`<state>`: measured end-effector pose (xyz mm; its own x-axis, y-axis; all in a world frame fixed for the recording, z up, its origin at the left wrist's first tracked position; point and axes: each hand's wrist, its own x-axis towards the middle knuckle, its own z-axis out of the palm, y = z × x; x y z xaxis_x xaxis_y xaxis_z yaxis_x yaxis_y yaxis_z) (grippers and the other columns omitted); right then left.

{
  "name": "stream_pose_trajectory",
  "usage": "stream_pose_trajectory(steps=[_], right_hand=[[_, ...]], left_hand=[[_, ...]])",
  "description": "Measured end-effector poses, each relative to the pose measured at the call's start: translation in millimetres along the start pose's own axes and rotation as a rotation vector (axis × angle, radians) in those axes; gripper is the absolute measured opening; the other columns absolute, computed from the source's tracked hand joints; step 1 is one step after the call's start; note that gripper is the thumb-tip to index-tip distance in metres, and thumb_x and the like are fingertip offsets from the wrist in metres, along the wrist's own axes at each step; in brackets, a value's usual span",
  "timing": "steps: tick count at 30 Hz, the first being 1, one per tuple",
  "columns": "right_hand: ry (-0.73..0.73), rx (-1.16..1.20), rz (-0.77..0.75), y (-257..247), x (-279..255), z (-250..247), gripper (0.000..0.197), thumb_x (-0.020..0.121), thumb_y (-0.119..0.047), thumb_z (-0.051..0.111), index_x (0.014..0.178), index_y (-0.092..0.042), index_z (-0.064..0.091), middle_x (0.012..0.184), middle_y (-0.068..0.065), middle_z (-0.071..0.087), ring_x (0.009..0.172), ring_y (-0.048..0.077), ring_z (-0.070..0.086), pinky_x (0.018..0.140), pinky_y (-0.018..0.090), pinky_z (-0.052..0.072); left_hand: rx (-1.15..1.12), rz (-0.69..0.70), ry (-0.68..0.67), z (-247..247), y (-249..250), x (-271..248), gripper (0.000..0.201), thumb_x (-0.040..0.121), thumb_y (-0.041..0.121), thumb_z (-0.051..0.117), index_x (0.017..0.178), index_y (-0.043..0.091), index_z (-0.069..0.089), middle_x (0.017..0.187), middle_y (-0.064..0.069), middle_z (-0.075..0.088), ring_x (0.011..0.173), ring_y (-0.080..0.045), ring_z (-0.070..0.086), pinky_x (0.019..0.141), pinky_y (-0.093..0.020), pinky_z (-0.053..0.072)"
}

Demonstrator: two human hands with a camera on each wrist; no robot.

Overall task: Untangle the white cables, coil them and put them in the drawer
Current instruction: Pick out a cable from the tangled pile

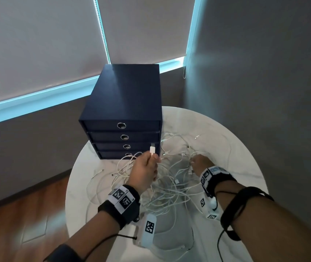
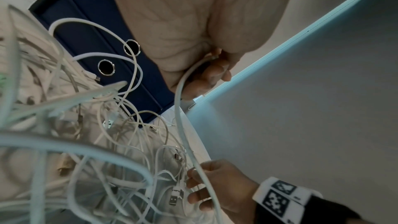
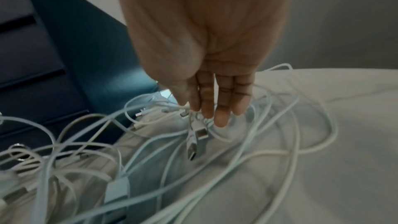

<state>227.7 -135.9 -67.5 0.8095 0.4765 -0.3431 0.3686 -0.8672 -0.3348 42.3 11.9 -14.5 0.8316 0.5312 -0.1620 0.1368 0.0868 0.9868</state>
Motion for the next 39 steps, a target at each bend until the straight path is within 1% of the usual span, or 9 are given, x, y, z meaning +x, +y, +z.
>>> stream_pose_trajectory(steps=[3, 8, 13, 20, 25, 27, 30, 36, 39], right_hand=[[0.056, 0.030, 0.035, 0, 6, 13, 0.035, 0.103, -0.017, 0.038, 0.130, -0.001, 0.053, 0.133, 0.019, 0.057, 0.122, 0.029, 0.056, 0.098, 0.030, 0.042], [0.131, 0.019, 0.022, 0, 5, 26, 0.029, 0.098, -0.021, 0.048, 0.116, -0.003, 0.062, 0.108, 0.021, 0.069, 0.101, 0.035, 0.067, 0.081, 0.034, 0.051], [0.052, -0.028, 0.014, -1, -10, -16, 0.019, 0.086, -0.023, 0.063, 0.101, -0.013, 0.067, 0.106, 0.013, 0.070, 0.101, 0.030, 0.066, 0.080, 0.029, 0.050], [0.014, 0.039, -0.366, -38, -63, -125, 0.003, 0.075, -0.022, 0.068, 0.073, -0.024, 0.068, 0.078, -0.009, 0.069, 0.078, 0.010, 0.064, 0.077, 0.030, 0.053], [0.111, 0.303, -0.483, -77, -109, -172, 0.005, 0.079, -0.019, 0.069, 0.076, -0.017, 0.066, 0.066, -0.002, 0.069, 0.061, 0.007, 0.062, 0.060, 0.025, 0.050], [0.110, 0.458, -0.472, -83, -115, -178, 0.004, 0.081, -0.018, 0.067, 0.078, -0.016, 0.066, 0.070, 0.006, 0.073, 0.065, 0.022, 0.070, 0.061, 0.031, 0.054], [0.202, 0.725, -0.429, -89, -119, -186, 0.013, 0.084, -0.012, 0.063, 0.072, -0.014, 0.058, 0.080, 0.019, 0.074, 0.063, 0.038, 0.068, 0.057, 0.036, 0.054], [0.478, 1.270, -0.398, -97, -123, -228, 0.023, 0.094, 0.001, 0.050, 0.075, -0.012, 0.045, 0.067, 0.012, 0.073, 0.045, 0.017, 0.062, 0.042, 0.022, 0.047], [0.683, 1.409, -0.380, -92, -116, -256, 0.017, 0.092, -0.002, 0.054, 0.080, -0.013, 0.047, 0.063, 0.009, 0.071, 0.042, 0.013, 0.055, 0.041, 0.021, 0.043]], left_hand=[[-0.041, 0.026, 0.027, -3, 3, -2, 0.029, 0.106, 0.013, 0.043, 0.080, 0.009, 0.053, 0.053, 0.002, 0.040, 0.043, -0.014, 0.039, 0.046, -0.028, 0.037], [-0.047, 0.093, 0.031, -8, 10, -6, 0.027, 0.105, 0.008, 0.043, 0.080, 0.009, 0.054, 0.053, 0.000, 0.042, 0.043, -0.015, 0.041, 0.043, -0.027, 0.041], [-0.002, 0.213, -0.004, -4, 24, -7, 0.027, 0.106, 0.013, 0.044, 0.085, 0.001, 0.056, 0.058, -0.002, 0.050, 0.048, -0.019, 0.048, 0.045, -0.032, 0.044], [-0.043, 0.264, -0.097, 25, 47, 7, 0.022, 0.103, 0.022, 0.051, 0.096, 0.012, 0.070, 0.094, -0.006, 0.071, 0.083, -0.021, 0.069, 0.063, -0.028, 0.051], [-0.119, 0.363, -0.146, 56, 68, 2, 0.021, 0.103, 0.016, 0.051, 0.103, 0.007, 0.070, 0.089, 0.003, 0.073, 0.082, -0.008, 0.068, 0.067, -0.023, 0.052], [-0.152, 0.391, -0.151, 63, 74, -1, 0.024, 0.104, 0.012, 0.047, 0.106, -0.003, 0.066, 0.087, -0.005, 0.071, 0.077, -0.006, 0.068, 0.063, -0.017, 0.050], [-0.083, 0.423, -0.151, 64, 68, 2, 0.024, 0.104, 0.016, 0.049, 0.099, 0.003, 0.067, 0.080, -0.014, 0.069, 0.065, -0.005, 0.060, 0.060, -0.015, 0.044], [0.102, 0.418, -0.160, 46, 40, 1, 0.026, 0.102, 0.022, 0.048, 0.087, 0.011, 0.067, 0.079, -0.001, 0.067, 0.083, -0.014, 0.064, 0.084, -0.031, 0.049], [0.227, 0.387, -0.153, 32, 29, 4, 0.028, 0.104, 0.022, 0.048, 0.083, 0.018, 0.065, 0.075, 0.013, 0.064, 0.069, -0.003, 0.057, 0.072, -0.030, 0.047]])
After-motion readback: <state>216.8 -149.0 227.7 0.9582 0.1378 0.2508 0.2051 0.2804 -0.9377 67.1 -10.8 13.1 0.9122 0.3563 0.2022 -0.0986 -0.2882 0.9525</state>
